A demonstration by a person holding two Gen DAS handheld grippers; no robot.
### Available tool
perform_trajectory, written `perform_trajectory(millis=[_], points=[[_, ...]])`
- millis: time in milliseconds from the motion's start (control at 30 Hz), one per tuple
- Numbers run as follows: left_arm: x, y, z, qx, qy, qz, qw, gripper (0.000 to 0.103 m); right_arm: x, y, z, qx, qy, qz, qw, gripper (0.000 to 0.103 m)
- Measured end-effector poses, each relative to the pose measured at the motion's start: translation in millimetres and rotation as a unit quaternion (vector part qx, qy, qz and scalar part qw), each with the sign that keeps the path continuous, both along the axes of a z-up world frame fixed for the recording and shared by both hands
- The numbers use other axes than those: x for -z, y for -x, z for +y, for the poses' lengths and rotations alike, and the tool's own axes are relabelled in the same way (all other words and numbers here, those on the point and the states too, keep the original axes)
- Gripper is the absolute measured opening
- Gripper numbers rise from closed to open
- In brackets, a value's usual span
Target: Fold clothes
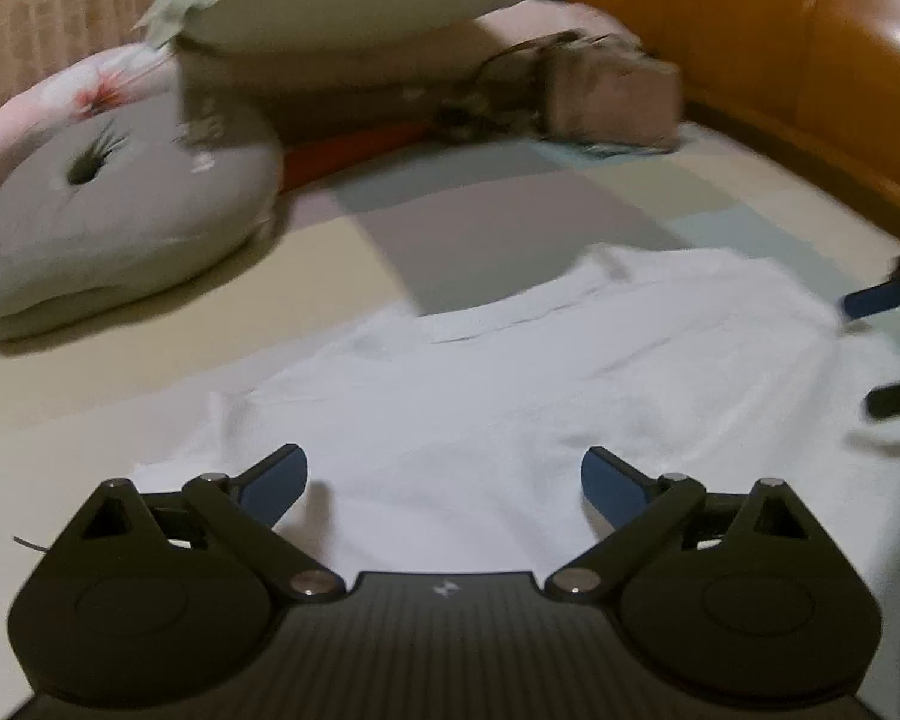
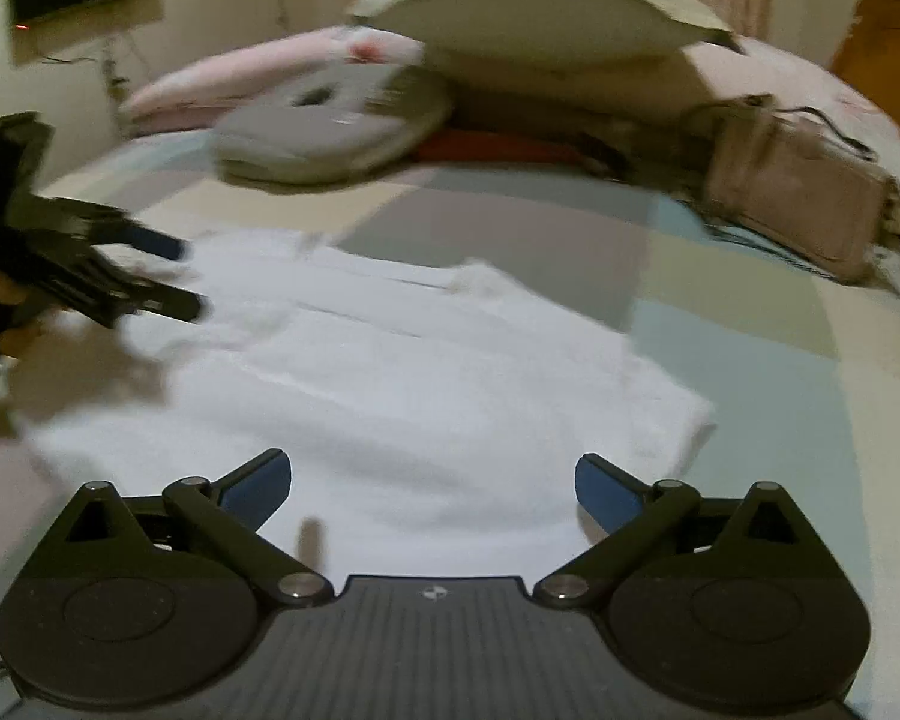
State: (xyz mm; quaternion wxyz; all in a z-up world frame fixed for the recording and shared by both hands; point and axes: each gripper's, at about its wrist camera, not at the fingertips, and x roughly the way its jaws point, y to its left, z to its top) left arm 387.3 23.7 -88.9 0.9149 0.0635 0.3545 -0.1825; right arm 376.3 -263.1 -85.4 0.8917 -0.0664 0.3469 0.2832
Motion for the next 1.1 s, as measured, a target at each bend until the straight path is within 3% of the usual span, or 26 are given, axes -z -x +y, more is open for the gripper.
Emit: perform_trajectory(millis=[167,267,333,500,633,700,833,1000,1100], points=[[-2.4,51.5,-26.8,0.059,-0.005,-0.015,0.9981,0.098,-1.2,32.4,25.8,-0.018,0.026,-0.006,0.999,0.103],[15.8,63.6,-36.3,0.053,-0.054,-0.022,0.9969,0.098,12.1,36.0,32.7,0.005,0.054,0.012,0.998,0.102],[26.7,64.1,-24.2,0.032,-0.080,-0.018,0.9961,0.101,23.1,40.2,24.5,0.026,0.093,0.001,0.995,0.103],[16.9,67.4,15.8,-0.032,-0.063,-0.001,0.9975,0.098,9.3,59.1,-14.9,0.052,0.054,0.032,0.997,0.103],[4.6,72.7,4.0,-0.008,-0.023,-0.007,0.9997,0.099,-7.8,74.1,-0.2,-0.016,-0.032,0.042,0.998,0.103],[6.5,71.2,-8.9,0.003,-0.025,-0.005,0.9997,0.099,-7.9,76.9,25.0,-0.070,-0.061,0.046,0.995,0.103],[26.1,60.9,-13.2,-0.016,-0.042,0.017,0.9988,0.099,15.5,67.0,61.1,-0.080,-0.028,0.064,0.994,0.103],[29.5,67.1,10.4,-0.050,-0.049,0.016,0.9974,0.099,21.0,81.2,30.6,-0.056,-0.037,0.092,0.994,0.103],[18.0,67.6,12.4,-0.033,-0.033,0.000,0.9989,0.099,7.6,81.8,13.9,-0.041,-0.042,0.090,0.994,0.102]])
